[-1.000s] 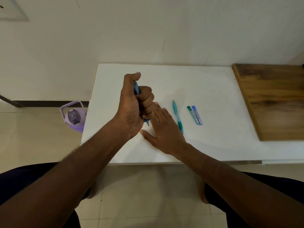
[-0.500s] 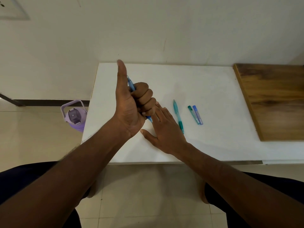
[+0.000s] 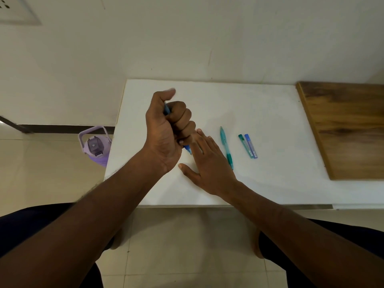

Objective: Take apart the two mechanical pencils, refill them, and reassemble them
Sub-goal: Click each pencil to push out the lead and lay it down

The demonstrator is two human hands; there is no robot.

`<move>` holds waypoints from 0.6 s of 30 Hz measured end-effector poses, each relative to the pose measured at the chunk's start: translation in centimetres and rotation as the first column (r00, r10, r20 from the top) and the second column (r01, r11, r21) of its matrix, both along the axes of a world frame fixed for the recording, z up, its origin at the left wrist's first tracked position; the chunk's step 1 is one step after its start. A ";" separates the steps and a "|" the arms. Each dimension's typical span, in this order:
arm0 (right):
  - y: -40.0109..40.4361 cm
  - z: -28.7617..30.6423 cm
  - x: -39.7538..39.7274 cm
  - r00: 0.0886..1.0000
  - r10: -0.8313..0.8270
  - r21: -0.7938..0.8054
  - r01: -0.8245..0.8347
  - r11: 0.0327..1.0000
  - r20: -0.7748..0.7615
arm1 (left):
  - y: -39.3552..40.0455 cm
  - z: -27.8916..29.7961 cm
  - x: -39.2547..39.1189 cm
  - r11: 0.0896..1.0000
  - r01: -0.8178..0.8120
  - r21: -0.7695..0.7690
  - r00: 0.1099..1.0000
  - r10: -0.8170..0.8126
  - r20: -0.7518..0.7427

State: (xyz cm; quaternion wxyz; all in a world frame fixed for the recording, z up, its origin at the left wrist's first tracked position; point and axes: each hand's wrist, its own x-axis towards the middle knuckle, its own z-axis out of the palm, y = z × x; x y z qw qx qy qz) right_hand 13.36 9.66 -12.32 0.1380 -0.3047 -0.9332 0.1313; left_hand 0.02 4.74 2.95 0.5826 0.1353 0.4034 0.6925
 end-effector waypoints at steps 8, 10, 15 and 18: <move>0.2 -0.3 0.0 1.000 -0.001 0.010 0.001 1.000 0.011 | 0.0 0.1 0.0 1.000 0.008 -0.029 1.000 -0.007 0.016; 0.2 -0.5 0.0 1.000 -0.001 0.013 0.000 1.000 0.019 | 0.0 0.2 0.0 0.999 0.003 -0.033 1.000 -0.003 0.019; 0.4 -0.8 -0.1 1.000 -0.006 0.012 0.006 1.000 0.029 | -0.1 0.3 0.0 0.999 -0.022 -0.031 0.999 0.023 0.034; 0.3 -0.7 0.0 1.000 -0.002 0.005 0.002 1.000 0.029 | -0.1 0.3 -0.1 0.999 -0.022 -0.047 0.999 0.023 0.032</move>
